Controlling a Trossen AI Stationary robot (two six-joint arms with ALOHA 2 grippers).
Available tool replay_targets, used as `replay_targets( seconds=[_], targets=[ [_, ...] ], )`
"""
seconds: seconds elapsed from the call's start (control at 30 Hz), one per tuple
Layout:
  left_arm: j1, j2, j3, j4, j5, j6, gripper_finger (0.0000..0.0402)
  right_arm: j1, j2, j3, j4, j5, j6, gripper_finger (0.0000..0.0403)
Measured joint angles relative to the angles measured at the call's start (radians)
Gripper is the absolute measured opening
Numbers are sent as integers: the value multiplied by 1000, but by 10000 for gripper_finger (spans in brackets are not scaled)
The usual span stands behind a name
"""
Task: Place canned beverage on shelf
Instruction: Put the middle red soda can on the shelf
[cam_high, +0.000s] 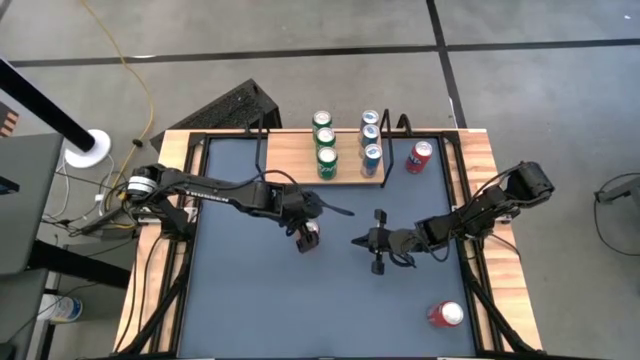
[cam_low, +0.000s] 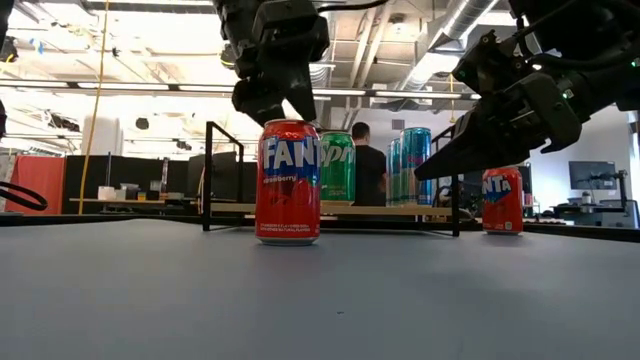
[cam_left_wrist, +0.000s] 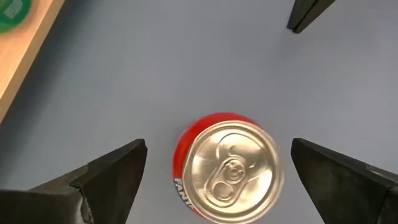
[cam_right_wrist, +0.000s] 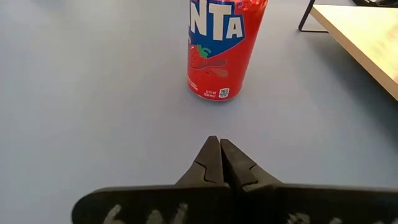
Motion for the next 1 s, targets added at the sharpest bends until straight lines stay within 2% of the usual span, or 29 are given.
replay_targets(
  seconds=[0.2, 0.53, 1.0],
  targets=[
    [-2, 0, -3, 12, 6, -13, 389, 0, 0, 0, 0, 0, 0, 0],
    [-19, 92, -4, 18, 20, -27, 389, 0, 0, 1, -4, 0, 0, 0],
    [-16, 95, 23, -14, 50, -27, 383, -1, 0, 1, -13, 0, 1, 0]
  ],
)
